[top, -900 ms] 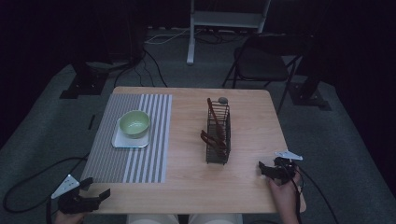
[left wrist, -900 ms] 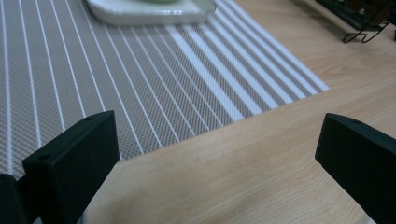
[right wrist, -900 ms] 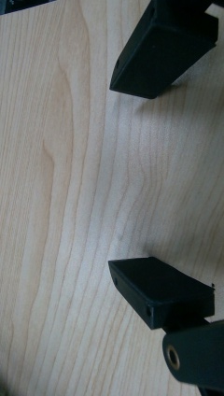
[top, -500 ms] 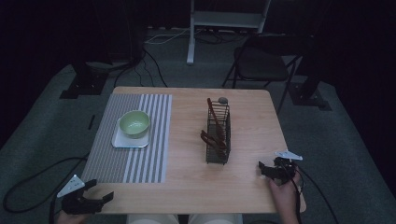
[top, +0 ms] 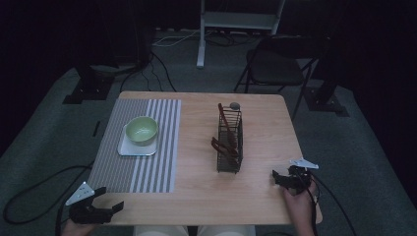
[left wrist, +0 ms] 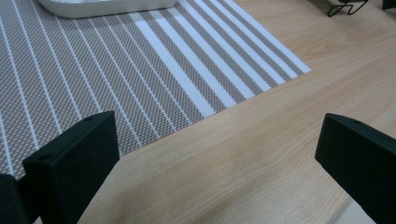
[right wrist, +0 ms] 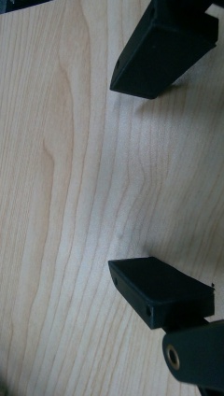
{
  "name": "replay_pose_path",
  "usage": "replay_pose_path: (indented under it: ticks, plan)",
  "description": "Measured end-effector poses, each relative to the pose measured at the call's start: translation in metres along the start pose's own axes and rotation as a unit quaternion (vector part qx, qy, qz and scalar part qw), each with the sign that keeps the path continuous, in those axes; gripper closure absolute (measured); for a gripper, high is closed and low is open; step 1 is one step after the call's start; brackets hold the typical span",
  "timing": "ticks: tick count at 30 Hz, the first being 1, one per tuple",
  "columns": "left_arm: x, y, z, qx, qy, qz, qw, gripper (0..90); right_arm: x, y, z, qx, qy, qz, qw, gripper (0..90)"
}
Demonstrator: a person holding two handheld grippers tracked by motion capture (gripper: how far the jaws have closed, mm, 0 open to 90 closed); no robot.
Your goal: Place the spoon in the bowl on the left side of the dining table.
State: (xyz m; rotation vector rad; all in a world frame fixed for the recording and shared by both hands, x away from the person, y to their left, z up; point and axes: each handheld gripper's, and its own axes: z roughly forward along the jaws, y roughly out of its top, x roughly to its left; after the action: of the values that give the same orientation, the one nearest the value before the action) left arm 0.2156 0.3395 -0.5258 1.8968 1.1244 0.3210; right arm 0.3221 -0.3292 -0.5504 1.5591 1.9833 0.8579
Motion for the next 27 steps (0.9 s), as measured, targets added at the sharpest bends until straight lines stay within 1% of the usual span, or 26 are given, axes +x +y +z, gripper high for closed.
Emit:
replay_pose_path:
  ticks: [1,3,10,11,12,13,14,15,16,18,19,20,24,25,27]
  plan:
    - [-0.001,0.001,0.001,0.001,0.0,0.0,1.0,0.0,0.0,0.0,0.0,0.0,0.0,0.0,1.0,12.2]
    - [-0.004,0.004,0.003,0.003,-0.006,0.002,1.0,0.0,0.0,0.0,0.0,0.0,0.0,0.0,1.0,12.2]
    - [-0.014,0.015,0.011,0.006,-0.019,0.021,0.9996,0.0,0.0,0.0,0.0,0.0,0.0,0.0,1.0,12.2]
    - [-0.015,0.017,0.012,0.005,-0.022,0.022,0.9995,0.0,0.0,0.0,0.0,0.0,0.0,0.0,1.0,12.2]
    - [-0.016,0.019,0.013,0.004,-0.02,0.024,0.9995,0.0,0.0,0.0,0.0,0.0,0.0,0.0,1.0,12.2]
    - [-0.017,0.02,0.014,0.003,-0.026,0.024,0.9994,0.0,0.0,0.0,0.0,0.0,0.0,0.0,1.0,12.2]
    - [-0.017,0.02,0.014,0.003,-0.026,0.024,0.9994,0.0,0.0,0.0,0.0,0.0,0.0,0.0,1.0,12.2]
    - [-0.018,0.024,0.015,-0.001,-0.03,0.026,0.9992,0.0,0.0,0.0,0.0,0.0,0.0,0.0,1.0,12.2]
    - [-0.019,0.026,0.017,0.002,-0.035,0.027,0.999,0.0,0.0,0.0,0.0,0.0,0.0,0.0,1.0,12.2]
    - [-0.021,0.029,0.019,0.001,-0.034,0.031,0.9989,0.0,0.0,0.0,0.0,0.0,0.0,0.0,1.0,12.2]
    - [-0.022,0.031,0.021,0.002,-0.04,0.032,0.9987,0.0,0.0,0.0,0.0,0.0,0.0,0.0,1.0,12.2]
    - [-0.023,0.032,0.023,0.002,-0.039,0.034,0.9986,0.0,0.0,0.0,0.0,0.0,0.0,0.0,1.0,12.2]
    - [-0.028,0.041,0.028,-0.002,-0.048,0.041,0.998,0.0,0.0,0.0,0.0,0.0,0.0,0.0,1.0,12.2]
    - [-0.029,0.043,0.028,-0.004,-0.046,0.041,0.9981,0.0,0.0,0.0,0.0,0.0,0.0,0.0,1.0,12.2]
    - [-0.031,0.047,0.03,-0.004,-0.053,0.047,0.9975,0.0,0.0,0.0,0.0,0.0,0.0,0.0,1.0,12.2]
